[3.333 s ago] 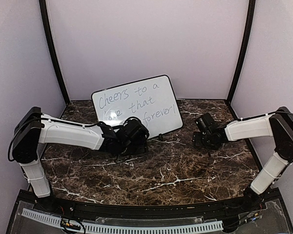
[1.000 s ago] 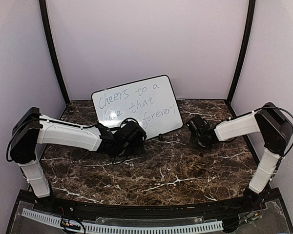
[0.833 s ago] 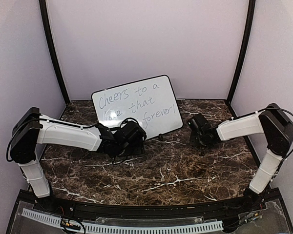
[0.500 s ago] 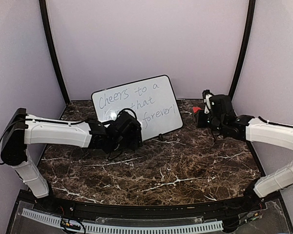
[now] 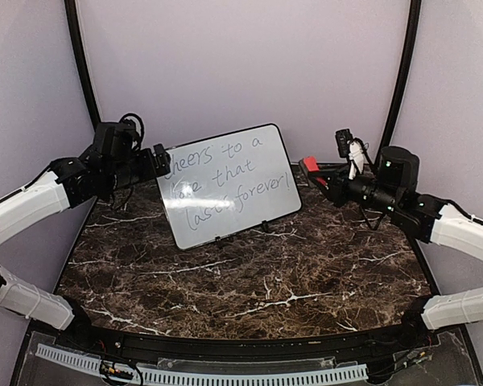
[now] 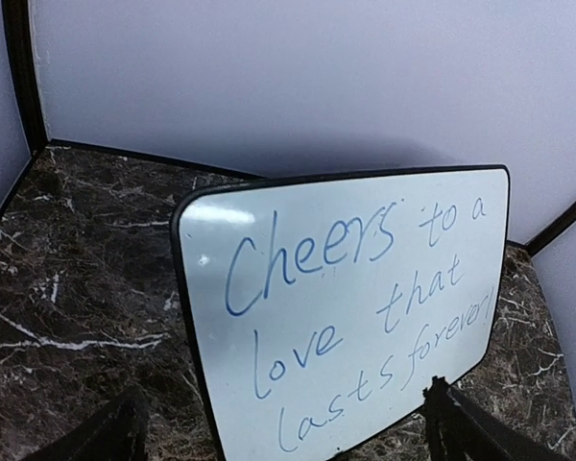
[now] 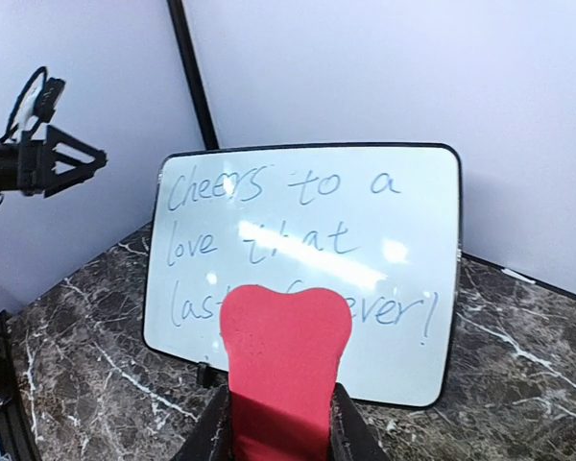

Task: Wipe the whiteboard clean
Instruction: Pick up the whiteboard eraser from the center of the board, then hold the whiteboard at the center of the board.

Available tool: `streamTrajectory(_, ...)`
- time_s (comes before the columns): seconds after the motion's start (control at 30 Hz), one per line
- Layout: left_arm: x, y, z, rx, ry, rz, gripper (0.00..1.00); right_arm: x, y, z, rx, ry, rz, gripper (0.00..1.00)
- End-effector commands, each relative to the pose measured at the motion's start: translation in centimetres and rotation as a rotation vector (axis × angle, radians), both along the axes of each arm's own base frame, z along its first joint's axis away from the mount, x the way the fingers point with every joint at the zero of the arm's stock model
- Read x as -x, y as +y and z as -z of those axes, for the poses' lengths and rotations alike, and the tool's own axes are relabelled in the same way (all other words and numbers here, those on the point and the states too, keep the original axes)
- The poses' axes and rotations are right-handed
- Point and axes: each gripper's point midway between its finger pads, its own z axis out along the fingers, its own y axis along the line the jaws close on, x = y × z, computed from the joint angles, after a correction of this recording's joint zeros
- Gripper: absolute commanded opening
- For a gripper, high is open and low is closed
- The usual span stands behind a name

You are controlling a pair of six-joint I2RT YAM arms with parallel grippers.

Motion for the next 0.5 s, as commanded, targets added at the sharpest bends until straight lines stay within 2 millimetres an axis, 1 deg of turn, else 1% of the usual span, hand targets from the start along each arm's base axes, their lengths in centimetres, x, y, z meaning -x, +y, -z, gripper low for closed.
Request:
streamTrajectory(0.0,-1.2,2.7,0.3,-0.049,0.041,0.045,0.99,1.9,3.2,-1.0,-0.068,-0.033,-0.209,0.16)
streamTrajectory(0.03,-1.7,3.1,0.4,-0.056,0.035,0.057,0.99,2.0,3.6,-1.0,-0.076,-0.027,-0.232,0.16)
streamTrajectory(0.13,-2.4,3.5,0.4,-0.088,-0.005,0.104,0.99,2.2,4.5,-1.3,-0.094,-0.022,-0.28,0.17)
streamTrajectory(0.27,-3.5,4.1,1.0,-0.013,-0.024,0.18,0.99,2.2,5.1,-1.4,-0.087,-0.018,-0.303,0.18)
streamTrajectory(0.37,-4.6,4.6,0.7,0.053,-0.026,0.269,0.99,2.5,5.5,-1.2,-0.062,-0.015,-0.32,0.18)
streamTrajectory(0.4,-4.9,5.2,0.7,0.049,-0.024,0.275,0.99,2.6,5.6,-1.3,-0.056,-0.02,-0.325,0.18)
streamTrajectory(0.43,-5.1,4.9,0.5,0.054,-0.026,0.304,0.99,2.7,5.7,-1.2,-0.054,-0.02,-0.331,0.18)
streamTrajectory(0.47,-5.4,5.3,0.3,0.04,-0.035,0.303,0.99,2.8,5.8,-1.2,-0.055,-0.021,-0.338,0.18)
